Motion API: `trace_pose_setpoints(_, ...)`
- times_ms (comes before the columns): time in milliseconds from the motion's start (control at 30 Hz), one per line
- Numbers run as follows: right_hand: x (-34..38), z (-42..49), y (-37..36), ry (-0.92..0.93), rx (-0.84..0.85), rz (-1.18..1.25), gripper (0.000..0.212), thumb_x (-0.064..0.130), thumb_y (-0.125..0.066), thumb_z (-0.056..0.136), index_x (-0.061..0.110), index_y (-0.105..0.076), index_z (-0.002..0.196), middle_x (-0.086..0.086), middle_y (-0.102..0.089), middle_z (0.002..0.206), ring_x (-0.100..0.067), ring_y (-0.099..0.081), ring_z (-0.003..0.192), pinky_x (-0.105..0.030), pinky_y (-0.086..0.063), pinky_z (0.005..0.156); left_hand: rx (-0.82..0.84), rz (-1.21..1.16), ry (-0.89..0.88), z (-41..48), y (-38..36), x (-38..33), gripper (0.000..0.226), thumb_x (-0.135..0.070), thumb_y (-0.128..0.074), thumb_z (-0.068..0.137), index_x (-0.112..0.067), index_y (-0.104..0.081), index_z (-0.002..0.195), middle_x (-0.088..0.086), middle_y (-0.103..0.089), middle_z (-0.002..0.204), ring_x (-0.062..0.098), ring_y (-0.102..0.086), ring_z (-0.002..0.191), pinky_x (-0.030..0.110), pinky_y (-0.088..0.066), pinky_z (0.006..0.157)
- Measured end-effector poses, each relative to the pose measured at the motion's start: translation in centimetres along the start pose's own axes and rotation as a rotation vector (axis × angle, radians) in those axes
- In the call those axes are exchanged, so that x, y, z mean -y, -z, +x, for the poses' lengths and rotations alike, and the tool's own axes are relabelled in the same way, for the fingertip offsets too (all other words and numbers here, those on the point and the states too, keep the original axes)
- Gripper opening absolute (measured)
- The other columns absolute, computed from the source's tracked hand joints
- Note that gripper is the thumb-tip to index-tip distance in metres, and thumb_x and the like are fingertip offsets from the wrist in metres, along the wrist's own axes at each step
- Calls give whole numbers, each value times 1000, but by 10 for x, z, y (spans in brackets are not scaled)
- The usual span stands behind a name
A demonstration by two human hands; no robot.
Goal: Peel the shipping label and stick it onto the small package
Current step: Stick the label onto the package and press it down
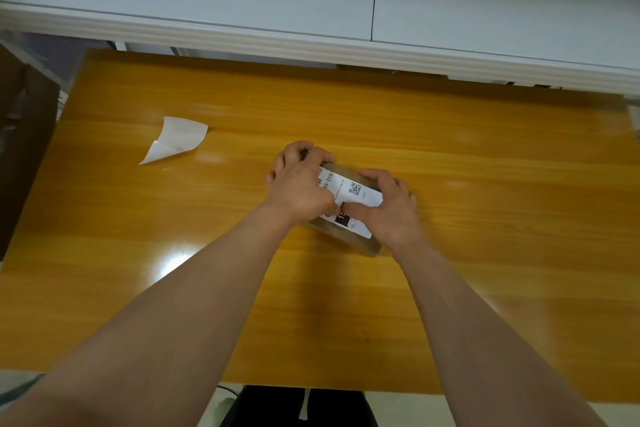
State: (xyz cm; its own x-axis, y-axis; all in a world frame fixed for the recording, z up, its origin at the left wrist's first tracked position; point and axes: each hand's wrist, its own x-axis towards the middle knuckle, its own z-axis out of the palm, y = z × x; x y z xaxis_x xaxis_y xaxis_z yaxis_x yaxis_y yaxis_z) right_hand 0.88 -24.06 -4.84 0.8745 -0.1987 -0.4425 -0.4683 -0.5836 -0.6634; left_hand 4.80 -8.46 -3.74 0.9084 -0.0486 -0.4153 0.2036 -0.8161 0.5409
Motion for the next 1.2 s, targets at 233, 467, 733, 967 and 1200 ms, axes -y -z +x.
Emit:
trace_pose_setpoints(233, 1, 2, -3, -17, -46, 28, 52, 35, -78, 73, 47, -57, 119, 11, -45, 116, -19, -37, 120, -51, -36, 107, -53, -21, 10, 6, -2, 1, 67, -32, -85, 61, -44, -55, 120, -8, -34, 133, 21, -28, 130, 35, -23, 97)
trace_pose_setpoints(467, 3, 5, -8, -36, -102, 41, 40, 44, -74, 77, 44, -60, 114, 9, -49, 114, -21, -41, 123, -53, -38, 105, -89, -21, 34, 7, -4, -2, 58, -40, -81, 60, -45, -56, 113, -7, -35, 131, 22, -29, 128, 38, -25, 95)
trace_pose_setpoints(733, 5, 7, -11, -69, -169, 77, 26, 46, -68, 82, 42, -64, 108, 8, -55, 114, -20, -42, 122, -53, -38, 105, -178, -40, 66, 5, -9, -6, 43, -46, -74, 67, -43, -59, 107, -7, -39, 129, 21, -31, 126, 36, -23, 89)
trace_pose_setpoints(967, 7, 9, -16, -62, -164, 182, 21, 61, -51, 75, 55, -66, 88, 9, -64, 108, -24, -57, 113, -59, -46, 97, -229, -53, 119, 5, -13, -8, 33, -45, -69, 72, -40, -62, 104, -5, -42, 129, 24, -32, 128, 38, -24, 87)
trace_pose_setpoints(1200, -7, -1, 1, 29, -92, 260, 45, 33, -67, 88, 43, -56, 131, 0, -41, 145, -20, -55, 121, -46, -53, 98, -188, 22, -23, 0, -11, -7, 51, -52, -67, 81, -45, -54, 129, -1, -23, 159, 25, -3, 151, 53, -12, 116)
